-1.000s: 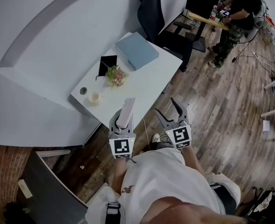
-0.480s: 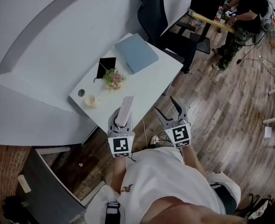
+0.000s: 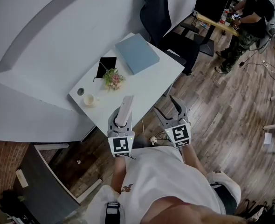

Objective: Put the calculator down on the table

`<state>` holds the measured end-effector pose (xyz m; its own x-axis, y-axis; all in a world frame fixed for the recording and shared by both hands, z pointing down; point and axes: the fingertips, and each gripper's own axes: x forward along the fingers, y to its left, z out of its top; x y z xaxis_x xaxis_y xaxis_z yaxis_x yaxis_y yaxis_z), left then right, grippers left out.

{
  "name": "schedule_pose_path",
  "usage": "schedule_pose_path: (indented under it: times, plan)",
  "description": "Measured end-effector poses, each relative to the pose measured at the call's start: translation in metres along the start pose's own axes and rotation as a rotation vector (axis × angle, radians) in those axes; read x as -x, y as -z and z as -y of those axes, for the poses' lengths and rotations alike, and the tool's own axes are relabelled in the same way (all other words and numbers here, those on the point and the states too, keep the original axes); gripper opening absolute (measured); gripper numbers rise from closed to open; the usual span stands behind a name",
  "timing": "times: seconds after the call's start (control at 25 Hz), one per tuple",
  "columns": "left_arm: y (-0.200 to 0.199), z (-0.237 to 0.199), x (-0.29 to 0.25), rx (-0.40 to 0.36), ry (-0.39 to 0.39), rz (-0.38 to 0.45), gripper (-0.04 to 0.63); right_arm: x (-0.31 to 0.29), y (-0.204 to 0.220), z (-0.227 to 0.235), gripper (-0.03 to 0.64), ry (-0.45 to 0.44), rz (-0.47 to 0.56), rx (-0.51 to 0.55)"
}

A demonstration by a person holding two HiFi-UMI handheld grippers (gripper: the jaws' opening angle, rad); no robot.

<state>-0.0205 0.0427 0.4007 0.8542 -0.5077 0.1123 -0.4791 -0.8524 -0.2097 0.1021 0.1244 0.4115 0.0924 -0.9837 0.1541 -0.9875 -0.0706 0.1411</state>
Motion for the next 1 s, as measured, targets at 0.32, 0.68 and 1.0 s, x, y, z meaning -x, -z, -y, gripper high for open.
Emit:
schedule_pose_path:
  times: [0.32, 0.68, 1.0]
  plan:
    - [0.011, -0.005, -0.019, 0.02, -0.018, -0.012, 0.077, -0.014, 0.006, 0.012, 0.324, -0.009, -0.006, 0.004]
    - [0.018, -0.017, -0.054, 0.031, -0.031, -0.006, 0.077, -0.043, 0.011, 0.033, 0.319, -0.008, -0.021, 0.011]
    - [0.025, -0.044, -0.088, 0.056, -0.071, -0.008, 0.077, -0.09, 0.009, 0.049, 0.318, -0.046, -0.021, 0.034]
